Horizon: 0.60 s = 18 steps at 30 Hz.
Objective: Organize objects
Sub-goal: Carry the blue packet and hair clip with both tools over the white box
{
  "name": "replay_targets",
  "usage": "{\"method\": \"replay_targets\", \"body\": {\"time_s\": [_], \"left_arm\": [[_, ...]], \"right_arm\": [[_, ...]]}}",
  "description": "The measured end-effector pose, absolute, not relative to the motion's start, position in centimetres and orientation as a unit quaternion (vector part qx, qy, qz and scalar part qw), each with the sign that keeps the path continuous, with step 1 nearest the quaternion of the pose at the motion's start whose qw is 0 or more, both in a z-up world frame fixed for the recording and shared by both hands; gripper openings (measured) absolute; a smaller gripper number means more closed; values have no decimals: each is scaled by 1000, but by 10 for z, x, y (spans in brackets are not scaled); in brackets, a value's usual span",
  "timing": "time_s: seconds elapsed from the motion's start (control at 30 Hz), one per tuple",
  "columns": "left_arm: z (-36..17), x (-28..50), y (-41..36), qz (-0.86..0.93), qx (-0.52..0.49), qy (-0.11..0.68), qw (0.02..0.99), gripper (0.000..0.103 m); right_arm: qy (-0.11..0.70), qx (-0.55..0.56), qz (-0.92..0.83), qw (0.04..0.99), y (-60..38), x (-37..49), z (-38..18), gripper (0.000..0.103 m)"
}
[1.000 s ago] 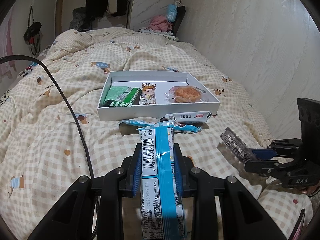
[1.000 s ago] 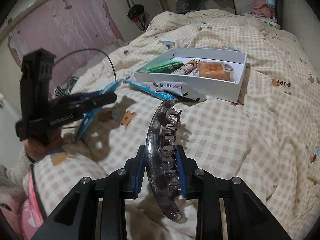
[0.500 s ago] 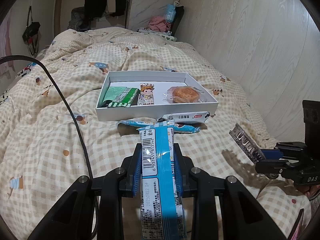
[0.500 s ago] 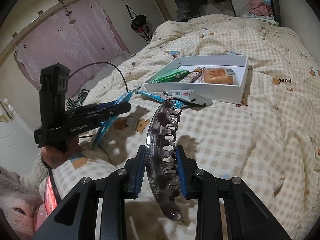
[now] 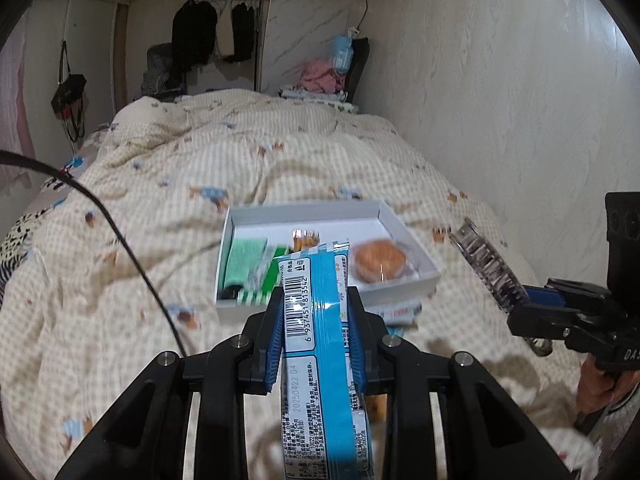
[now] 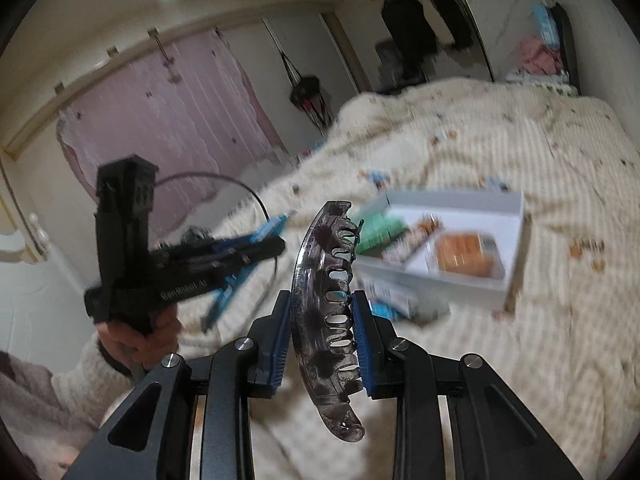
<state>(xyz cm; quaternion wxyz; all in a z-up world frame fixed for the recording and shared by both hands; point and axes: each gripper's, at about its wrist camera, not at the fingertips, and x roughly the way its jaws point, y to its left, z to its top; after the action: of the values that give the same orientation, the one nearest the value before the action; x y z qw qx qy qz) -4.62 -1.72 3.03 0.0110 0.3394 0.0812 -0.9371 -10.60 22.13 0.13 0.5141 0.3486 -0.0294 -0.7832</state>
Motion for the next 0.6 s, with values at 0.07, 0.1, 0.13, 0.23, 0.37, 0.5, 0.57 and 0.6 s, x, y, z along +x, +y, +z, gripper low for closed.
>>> {"method": "replay_targets", "body": {"time_s": [0.07, 0.1, 0.13, 0.23, 0.37, 0.5, 0.57, 0.6], "left_arm": [[37, -58, -19, -939, 333, 84, 7, 31], [39, -65, -18, -940, 330, 83, 7, 31], [41, -72, -18, -942, 326, 80, 7, 31], [46, -97, -25, -944, 317, 88, 9, 31], [43, -130, -43, -942, 306, 134, 25, 31], [32, -155, -59, -933, 310, 179, 40, 31], [26, -164, -69, -928, 308, 208, 42, 31], [23, -168, -71, -927, 304, 214, 44, 31]], "right_arm": [[-30, 327, -788, 520, 213, -114, 9, 31], [-26, 320, -792, 520, 208, -118, 11, 31], [-23, 310, -797, 517, 203, -123, 13, 31], [-32, 300, -810, 503, 192, -144, 14, 31], [-57, 302, -833, 460, 179, -175, 11, 31], [-66, 309, -842, 437, 161, -199, 2, 31], [-74, 314, -845, 427, 156, -207, -4, 31], [-79, 316, -846, 423, 153, -211, -7, 31]]}}
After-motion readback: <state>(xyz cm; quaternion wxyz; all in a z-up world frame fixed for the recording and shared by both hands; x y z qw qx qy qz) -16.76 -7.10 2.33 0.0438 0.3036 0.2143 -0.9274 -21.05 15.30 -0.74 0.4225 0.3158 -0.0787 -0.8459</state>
